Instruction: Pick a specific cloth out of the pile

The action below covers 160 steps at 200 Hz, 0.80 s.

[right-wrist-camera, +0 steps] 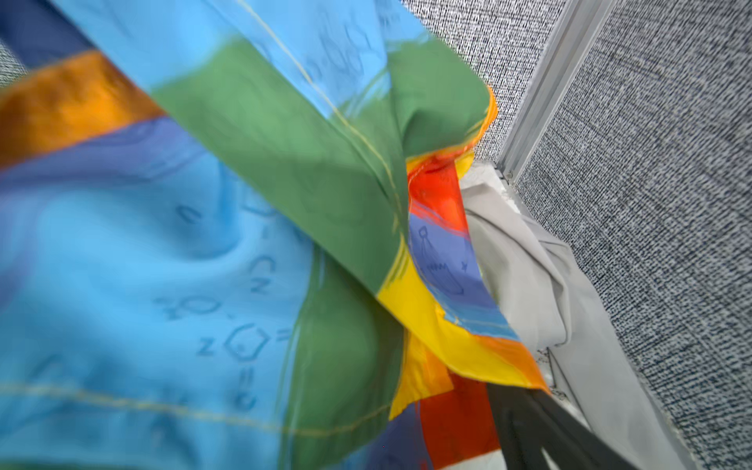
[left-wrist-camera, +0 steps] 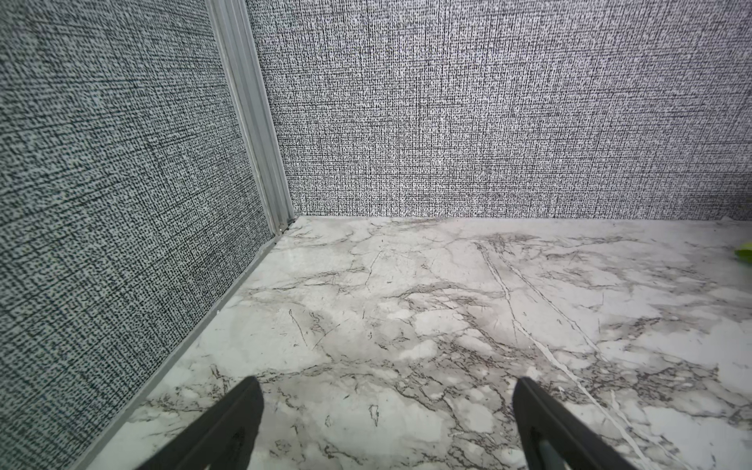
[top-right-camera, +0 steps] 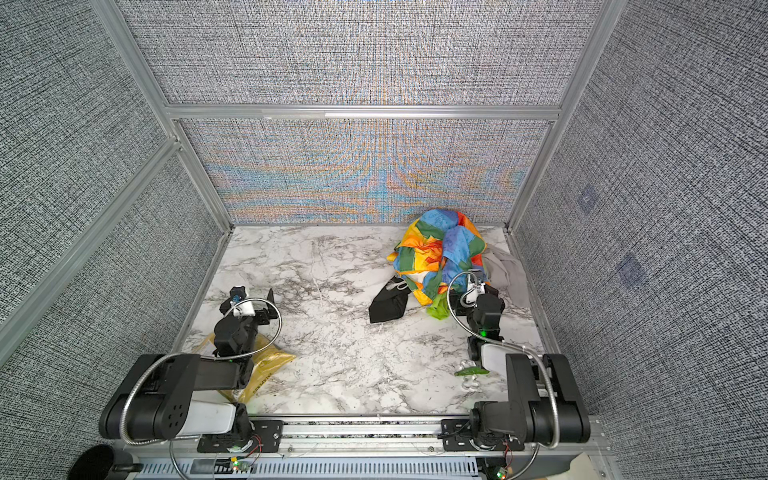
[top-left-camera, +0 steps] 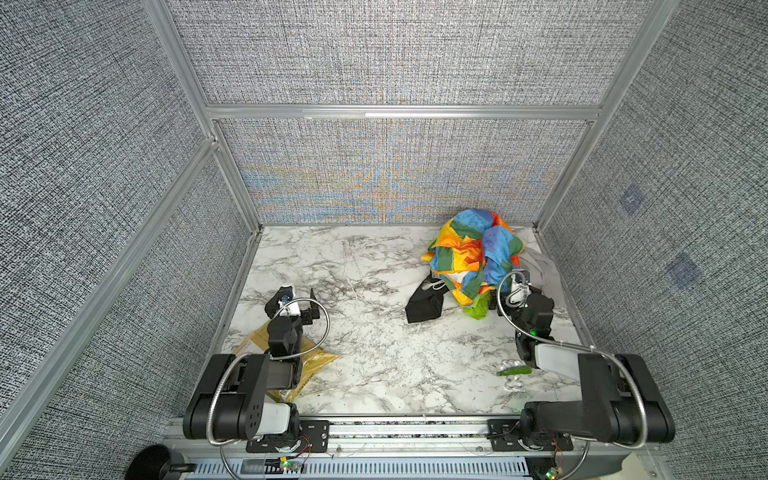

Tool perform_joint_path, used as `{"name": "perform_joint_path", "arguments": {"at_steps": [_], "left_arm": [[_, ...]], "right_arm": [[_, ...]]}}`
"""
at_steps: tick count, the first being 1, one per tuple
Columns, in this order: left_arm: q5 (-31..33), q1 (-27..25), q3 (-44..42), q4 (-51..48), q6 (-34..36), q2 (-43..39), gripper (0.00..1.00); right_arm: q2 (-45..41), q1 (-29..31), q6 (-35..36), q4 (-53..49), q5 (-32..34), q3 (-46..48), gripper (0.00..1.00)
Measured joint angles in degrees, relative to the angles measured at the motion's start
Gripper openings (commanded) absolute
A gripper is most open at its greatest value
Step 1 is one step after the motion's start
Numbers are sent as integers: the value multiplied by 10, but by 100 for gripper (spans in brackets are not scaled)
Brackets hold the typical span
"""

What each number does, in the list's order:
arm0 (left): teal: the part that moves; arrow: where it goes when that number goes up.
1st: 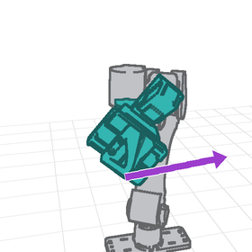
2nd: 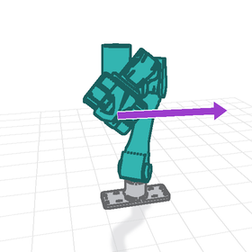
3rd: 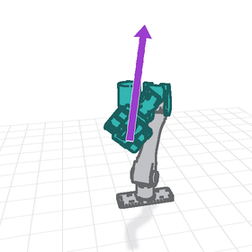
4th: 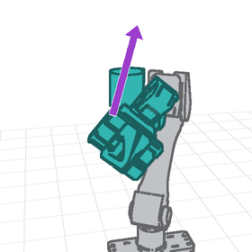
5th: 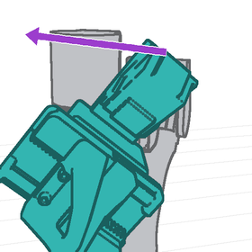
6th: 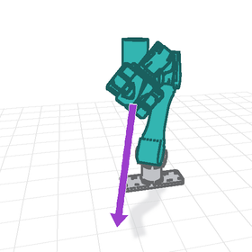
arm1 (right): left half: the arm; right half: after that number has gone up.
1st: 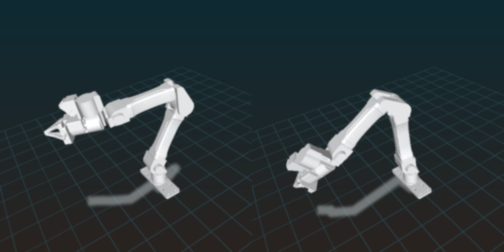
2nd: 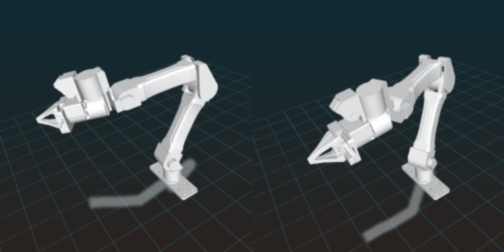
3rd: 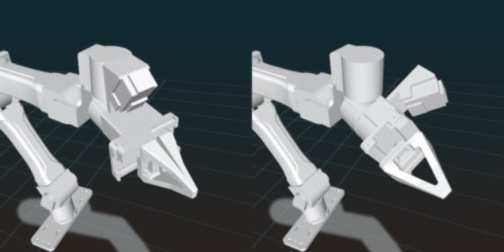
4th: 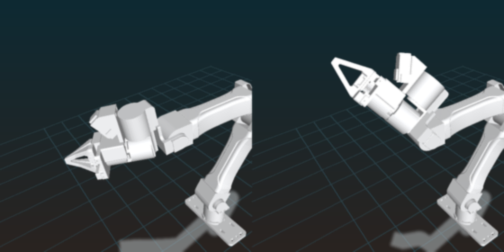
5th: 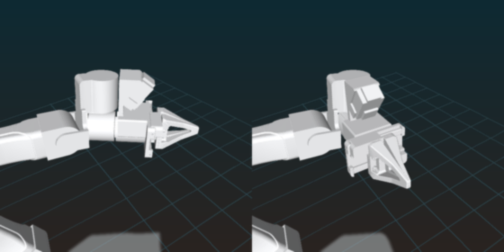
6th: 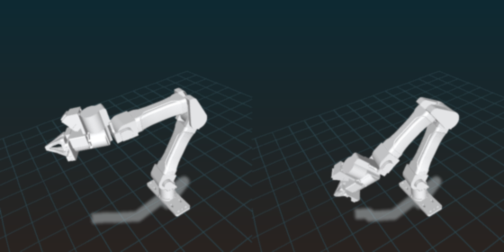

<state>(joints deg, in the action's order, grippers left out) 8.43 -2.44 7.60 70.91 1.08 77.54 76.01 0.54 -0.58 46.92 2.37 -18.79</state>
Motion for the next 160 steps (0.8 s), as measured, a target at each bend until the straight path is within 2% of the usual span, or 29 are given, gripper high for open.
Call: {"name": "perform_joint_path", "arguments": {"at_steps": [51,99,132,160], "left_arm": [[12,-8,71,-176,-31,-136,99],[-4,-52,184,-335,-81,-179,99],[-62,-104,305,-466,-115,-168,99],[-137,-140,400,-560,-129,-152,99]], "right_arm": [[-108,51,0,-140,48,-10,99],[-200,132,-23,-285,117,-56,99],[-237,190,-33,-360,144,-97,99],[-221,216,-40,-399,142,-145,99]]}}
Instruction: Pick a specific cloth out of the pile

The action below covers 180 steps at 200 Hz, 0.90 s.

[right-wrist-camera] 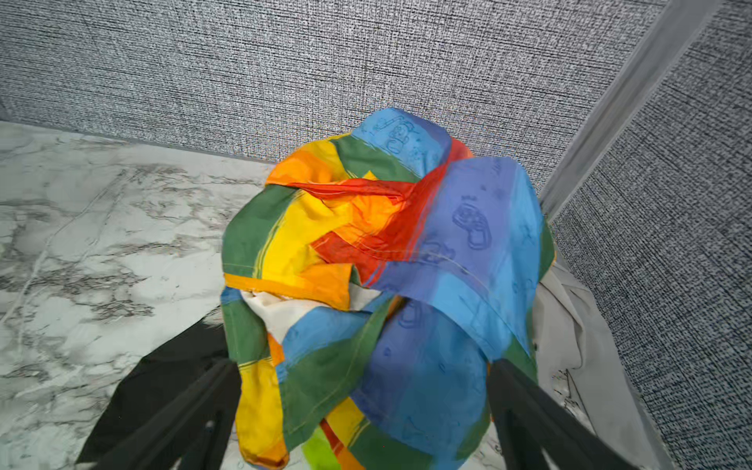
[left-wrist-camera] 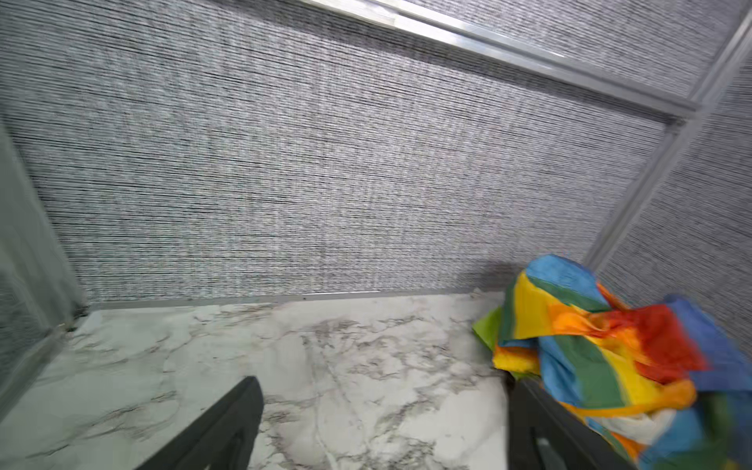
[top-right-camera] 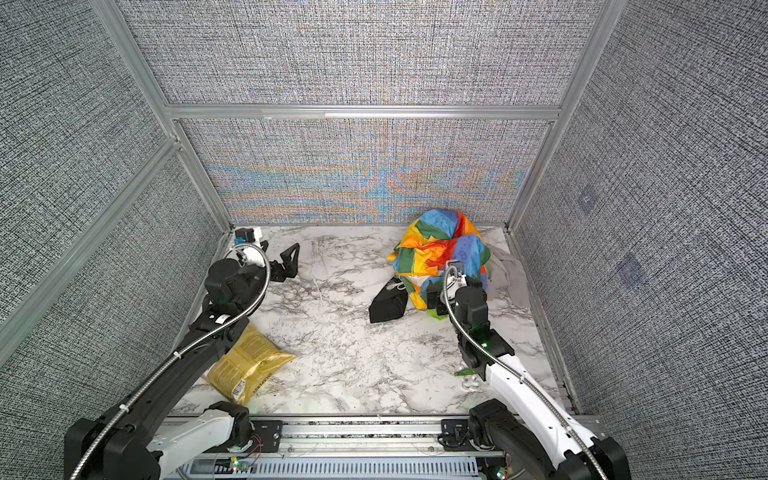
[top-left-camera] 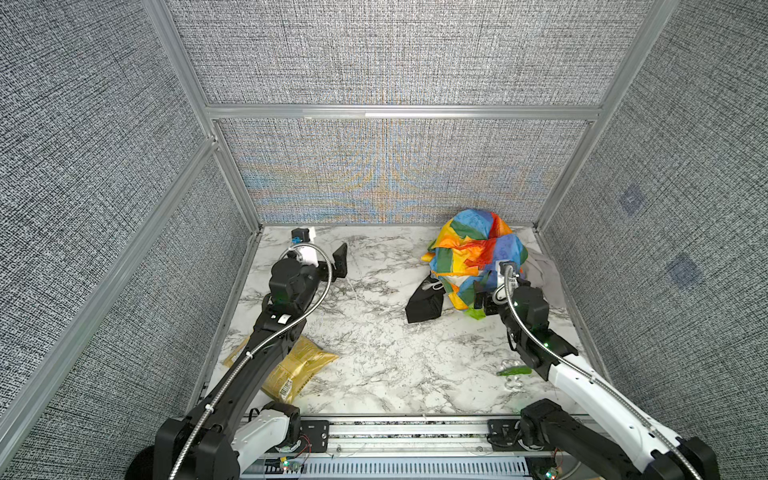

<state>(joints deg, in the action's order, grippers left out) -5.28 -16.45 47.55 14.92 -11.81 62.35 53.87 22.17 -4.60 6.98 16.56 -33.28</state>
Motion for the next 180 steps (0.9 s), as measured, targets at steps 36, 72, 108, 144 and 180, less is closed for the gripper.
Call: {"name": "perform_joint_path", "arguments": {"at_steps": [36,72,108,144,180], "left_arm": [[-150,-16,44,-74,16,20,99],[-263,-25,22,-121,37,23,99],[-295,-25,12,-129,32,10,99],[-294,-26,8,-131,33,-6,99],[-287,-26,8,-134,35,-6,99]], "right_arm": [[86,4,-22,-56,-17,-92,99],[151,9,-30,-106,-32,-146,99],[224,12,-5,-152,-34,-228,99],[303,18,17,-196,-34,-282,99],[366,19,33,-218,-10,-316,99]]}}
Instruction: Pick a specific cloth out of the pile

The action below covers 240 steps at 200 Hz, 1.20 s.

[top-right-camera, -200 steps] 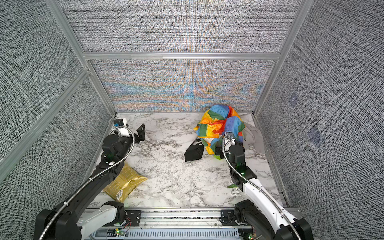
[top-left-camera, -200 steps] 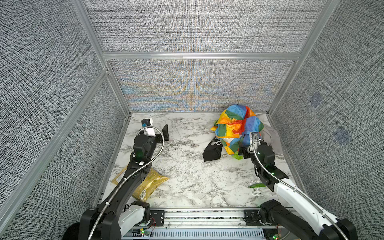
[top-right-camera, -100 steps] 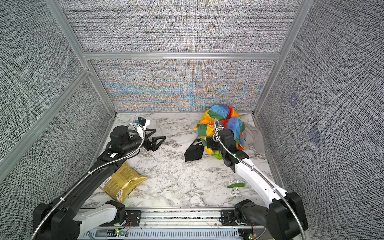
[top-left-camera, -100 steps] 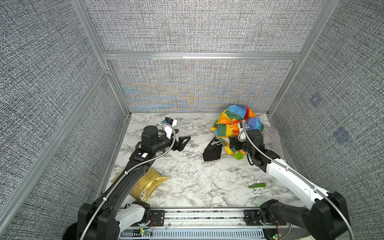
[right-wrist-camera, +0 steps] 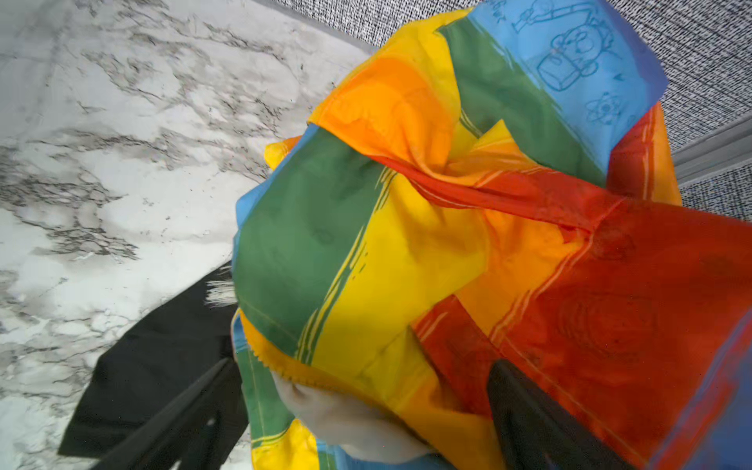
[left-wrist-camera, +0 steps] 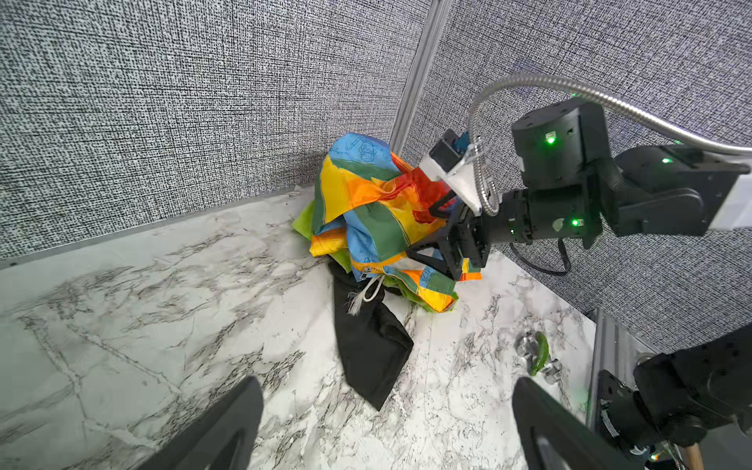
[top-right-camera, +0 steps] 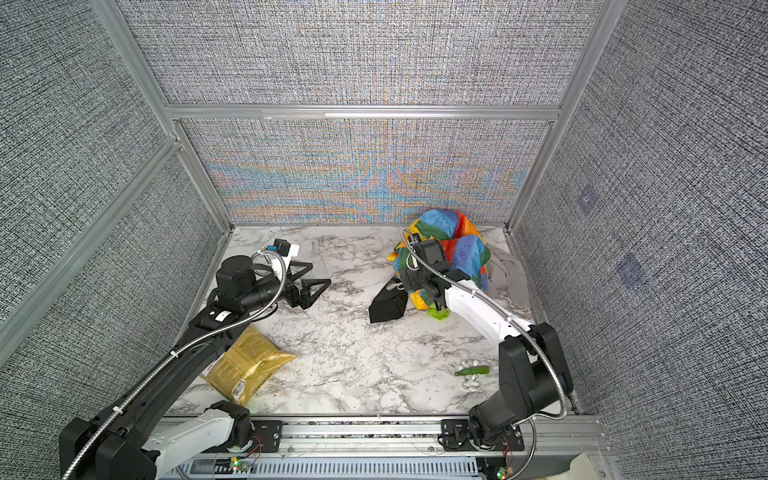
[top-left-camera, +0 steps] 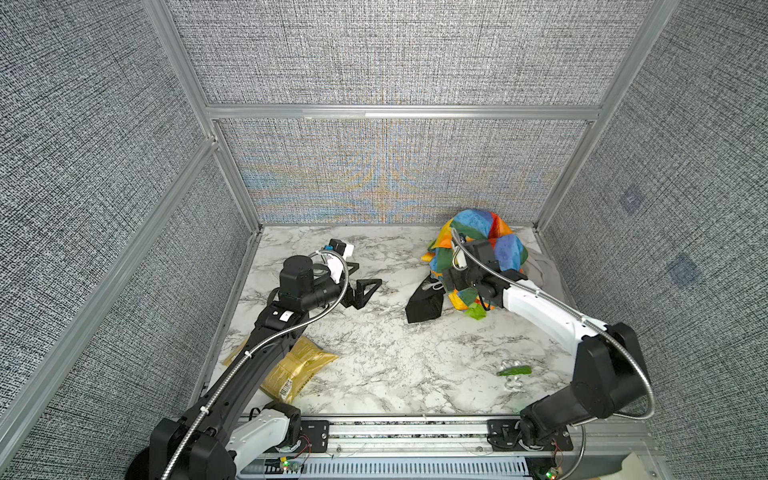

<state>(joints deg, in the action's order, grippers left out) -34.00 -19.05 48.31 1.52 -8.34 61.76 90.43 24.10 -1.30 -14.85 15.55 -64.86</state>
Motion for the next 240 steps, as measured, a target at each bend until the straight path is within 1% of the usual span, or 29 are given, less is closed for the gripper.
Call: {"name": "perform_joint_path", "arguments": {"at_steps": [31,36,40,48,65,74,86,95,137,178,205,240], "left_arm": [[4,0,0,0,0,-1,99],[5,0,0,0,0,-1,99],[6,0,0,-1,0,-2,99],[8,0,0,-1,0,-2,99],[9,0,-1,-1,2,-2,99],[10,0,-2,0,2,-2,99],[11,0,-2,0,2,-2,99],[11,0,-2,-1,2,-3,99],[16,0,-5,1,2,-7,99],[19,0,-6,1,2,-8,99],[24,-1,-7,1,2,-10,99],[26,-1,-7,1,2,-10,99]], "right_arm": [[65,-3,14,-6,16,-30,99],[74,-3,16,-6,19,-34,97],[82,-3,18,-6,21,-36,93],[94,-4,24,-7,27,-41,81],[116,-5,28,-7,50,-53,48],[122,-8,32,-8,54,-60,34],[127,-10,35,-9,60,-73,21],[129,-12,37,-9,64,-82,14],[117,-29,57,-38,75,-141,6],[111,-79,72,-61,83,-235,6],[130,-114,77,-70,82,-289,6],[178,-139,78,-74,70,-296,7]]}}
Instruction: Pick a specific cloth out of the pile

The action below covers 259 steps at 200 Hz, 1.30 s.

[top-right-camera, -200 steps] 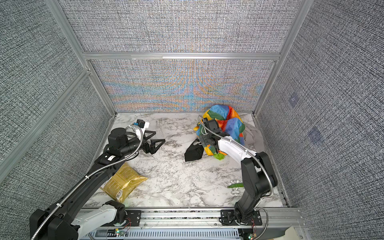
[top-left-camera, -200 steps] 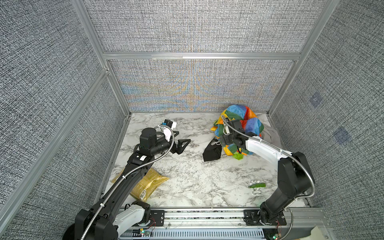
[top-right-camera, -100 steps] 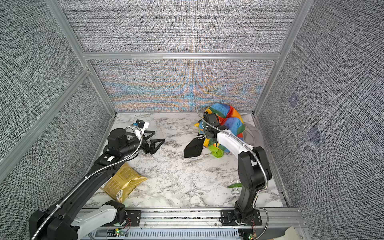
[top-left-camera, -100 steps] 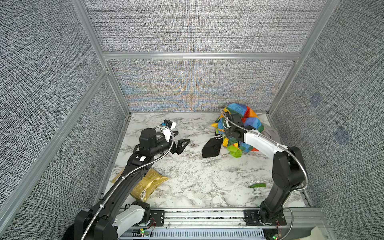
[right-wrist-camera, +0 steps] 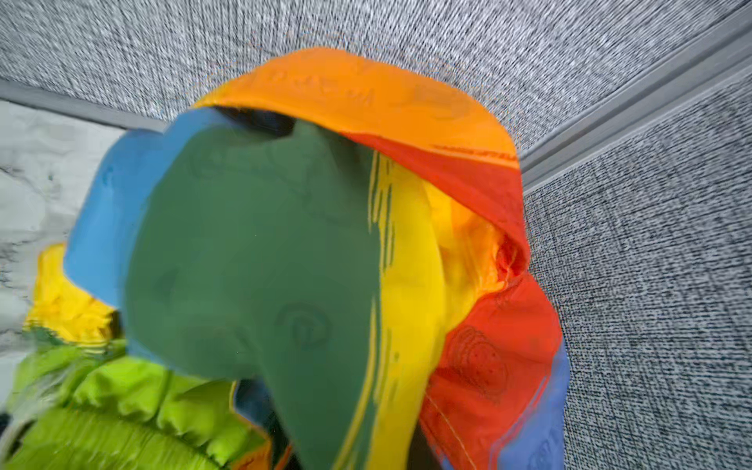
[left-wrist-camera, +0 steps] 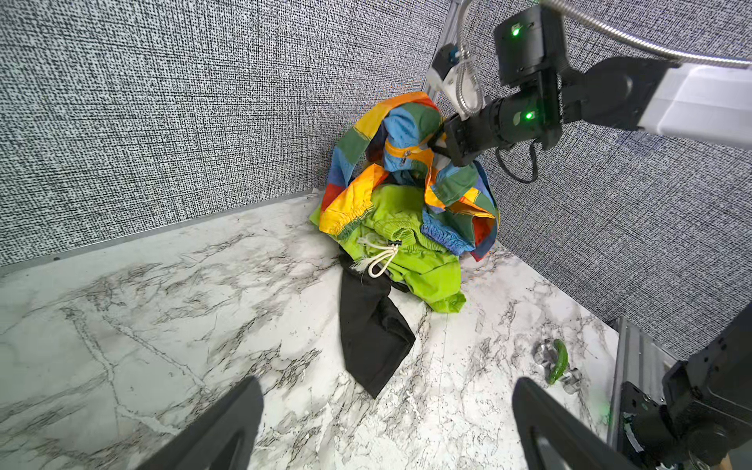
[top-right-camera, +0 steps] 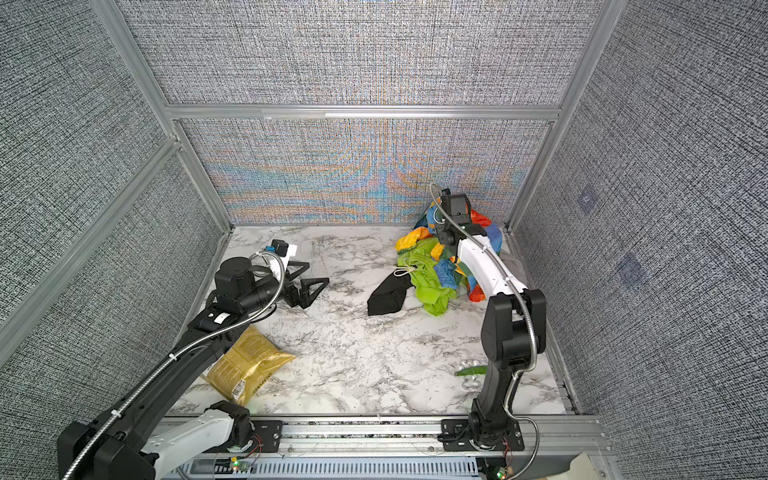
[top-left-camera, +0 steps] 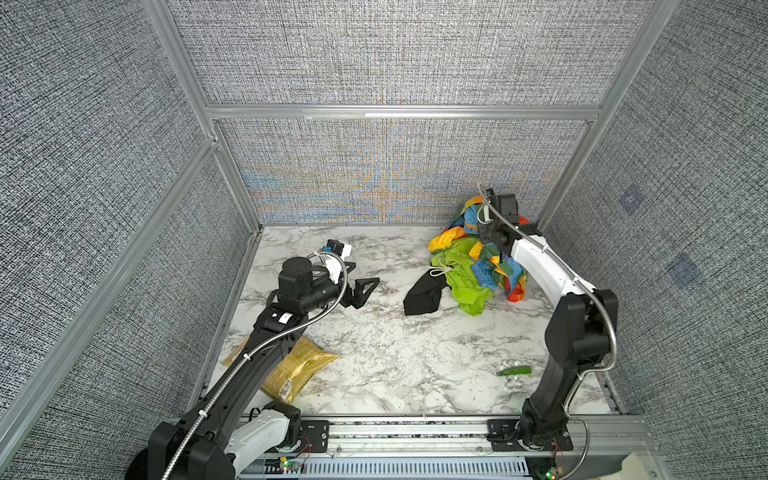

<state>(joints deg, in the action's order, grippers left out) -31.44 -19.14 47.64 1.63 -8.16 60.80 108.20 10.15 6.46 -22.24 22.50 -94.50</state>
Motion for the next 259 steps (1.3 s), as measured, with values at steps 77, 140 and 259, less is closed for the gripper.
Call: {"name": "perform_joint_path", "arguments": {"at_steps": [77,140,259], "left_arm": [[3,-1,-1,0,0,1,99],[3,-3,-3,1,-2,0,99],[4,-4,-5,3,-2,-2,99]], "right_arm": [[51,-7,-33,21,-46,50,36],[-94,2,-68,28,-47,151,68],[-76,141,-91,14,-105,168,97]]}}
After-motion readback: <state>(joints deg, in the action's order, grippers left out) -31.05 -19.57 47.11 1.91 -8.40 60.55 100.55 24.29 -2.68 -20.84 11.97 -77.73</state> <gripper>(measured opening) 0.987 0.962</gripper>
